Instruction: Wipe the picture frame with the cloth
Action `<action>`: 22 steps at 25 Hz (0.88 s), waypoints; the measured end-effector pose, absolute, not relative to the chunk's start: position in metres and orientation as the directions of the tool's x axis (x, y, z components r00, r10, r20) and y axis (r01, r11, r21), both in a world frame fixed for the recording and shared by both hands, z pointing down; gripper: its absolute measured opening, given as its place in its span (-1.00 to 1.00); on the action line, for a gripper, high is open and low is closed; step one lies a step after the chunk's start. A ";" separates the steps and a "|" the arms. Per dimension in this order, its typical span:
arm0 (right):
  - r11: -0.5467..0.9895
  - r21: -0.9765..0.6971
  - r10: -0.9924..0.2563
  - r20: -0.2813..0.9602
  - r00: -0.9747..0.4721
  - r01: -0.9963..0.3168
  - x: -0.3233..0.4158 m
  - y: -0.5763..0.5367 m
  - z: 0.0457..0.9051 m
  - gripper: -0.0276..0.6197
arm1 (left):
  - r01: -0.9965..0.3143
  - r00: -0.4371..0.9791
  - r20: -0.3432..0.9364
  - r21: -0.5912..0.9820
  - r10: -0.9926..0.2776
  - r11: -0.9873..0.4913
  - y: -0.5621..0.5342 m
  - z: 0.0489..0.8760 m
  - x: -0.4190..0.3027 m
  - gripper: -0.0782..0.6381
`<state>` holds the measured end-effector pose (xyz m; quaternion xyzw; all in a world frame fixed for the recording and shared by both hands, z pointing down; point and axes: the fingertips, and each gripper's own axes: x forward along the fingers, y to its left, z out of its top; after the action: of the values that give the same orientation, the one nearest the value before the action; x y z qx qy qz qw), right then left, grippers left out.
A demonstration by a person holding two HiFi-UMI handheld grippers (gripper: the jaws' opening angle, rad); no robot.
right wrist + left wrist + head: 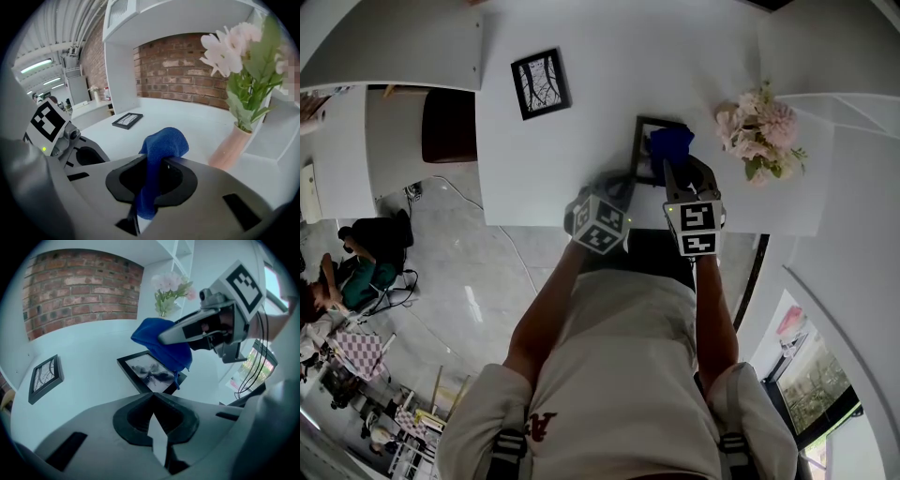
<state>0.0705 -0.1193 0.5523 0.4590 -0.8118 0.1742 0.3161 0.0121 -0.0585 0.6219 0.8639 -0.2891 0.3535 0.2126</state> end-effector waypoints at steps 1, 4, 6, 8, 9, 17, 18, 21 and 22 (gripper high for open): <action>0.527 0.000 -0.628 0.673 -0.390 -0.850 0.065 -0.121 0.555 -0.81 | -0.650 0.583 0.734 0.162 -0.349 -0.743 -0.059 0.622 0.012 -0.79; 0.550 -0.020 -0.609 0.676 -0.416 -0.835 0.049 -0.125 0.563 -0.81 | -0.650 0.581 0.735 0.160 -0.350 -0.743 -0.059 0.621 0.012 -0.79; 0.559 -0.035 -0.594 0.681 -0.429 -0.828 0.040 -0.127 0.571 -0.81 | -0.651 0.579 0.736 0.159 -0.351 -0.742 -0.059 0.621 0.012 -0.79; 0.568 -0.048 -0.578 0.687 -0.440 -0.822 0.032 -0.127 0.578 -0.81 | -0.653 0.578 0.737 0.159 -0.351 -0.741 -0.059 0.622 0.012 -0.79; 0.571 -0.054 -0.571 0.690 -0.444 -0.819 0.029 -0.126 0.581 -0.81 | -0.653 0.577 0.737 0.159 -0.351 -0.740 -0.059 0.622 0.012 -0.79; 0.567 -0.101 -0.547 0.696 -0.465 -0.818 0.015 -0.127 0.600 -0.81 | -0.660 0.573 0.737 0.157 -0.358 -0.734 -0.059 0.621 0.011 -0.79; 0.567 -0.102 -0.545 0.698 -0.464 -0.818 0.015 -0.127 0.602 -0.81 | -0.661 0.572 0.738 0.156 -0.358 -0.734 -0.059 0.621 0.011 -0.79; 0.571 -0.095 -0.541 0.704 -0.460 -0.816 0.016 -0.127 0.606 -0.81 | -0.664 0.570 0.738 0.155 -0.360 -0.732 -0.059 0.621 0.011 -0.79; 0.571 -0.094 -0.540 0.705 -0.460 -0.815 0.017 -0.127 0.607 -0.81 | -0.665 0.570 0.738 0.156 -0.361 -0.730 -0.059 0.621 0.011 -0.79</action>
<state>0.0170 -0.1271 0.6066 0.4099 -0.8267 0.2152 0.3197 0.0114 -0.0589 0.6214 0.8597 -0.2984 0.3552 0.2139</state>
